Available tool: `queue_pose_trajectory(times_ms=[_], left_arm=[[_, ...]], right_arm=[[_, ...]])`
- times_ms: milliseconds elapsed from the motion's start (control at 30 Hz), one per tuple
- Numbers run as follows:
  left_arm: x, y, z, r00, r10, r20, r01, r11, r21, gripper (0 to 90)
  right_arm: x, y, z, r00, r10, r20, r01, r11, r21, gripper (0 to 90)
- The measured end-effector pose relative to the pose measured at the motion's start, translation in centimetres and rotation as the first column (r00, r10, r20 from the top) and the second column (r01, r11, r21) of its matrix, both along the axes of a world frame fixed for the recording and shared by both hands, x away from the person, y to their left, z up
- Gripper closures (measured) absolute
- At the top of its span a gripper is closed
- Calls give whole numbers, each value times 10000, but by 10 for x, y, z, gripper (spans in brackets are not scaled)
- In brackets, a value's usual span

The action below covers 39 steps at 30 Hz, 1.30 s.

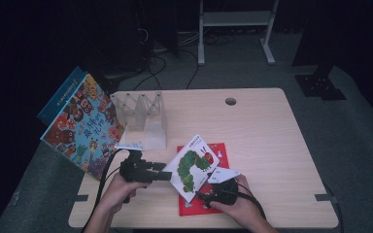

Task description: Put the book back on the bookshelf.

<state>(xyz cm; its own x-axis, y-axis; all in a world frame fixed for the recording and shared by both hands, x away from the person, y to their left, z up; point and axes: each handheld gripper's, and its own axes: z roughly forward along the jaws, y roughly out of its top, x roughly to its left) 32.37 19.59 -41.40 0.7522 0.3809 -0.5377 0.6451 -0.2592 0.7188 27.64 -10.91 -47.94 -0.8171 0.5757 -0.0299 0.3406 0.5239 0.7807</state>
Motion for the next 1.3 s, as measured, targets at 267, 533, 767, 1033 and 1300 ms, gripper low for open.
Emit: queue_pose_trajectory(times_ms=[267,533,767,1033,1300], left_arm=[[4,-12,9,9984,-310,478,294,9990,327,415],[5,-38,3,9934,-1069,405,1023,9895,1020,476],[7,-51,9,9923,-1049,661,887,9731,2125,554],[14,-60,16,9924,-1104,540,879,9449,3153,630],[23,-65,31,9907,-1242,553,917,9108,4025,669]], right_arm=[[3,-6,0,9998,-210,-21,210,9998,21,226],[3,-8,-1,9998,-189,-31,189,9997,179,245],[3,-8,-2,9999,-136,-29,136,9997,205,246],[5,-8,-2,9999,-140,-94,143,9994,312,267],[11,0,-1,9998,-107,-137,112,9994,333,304]])
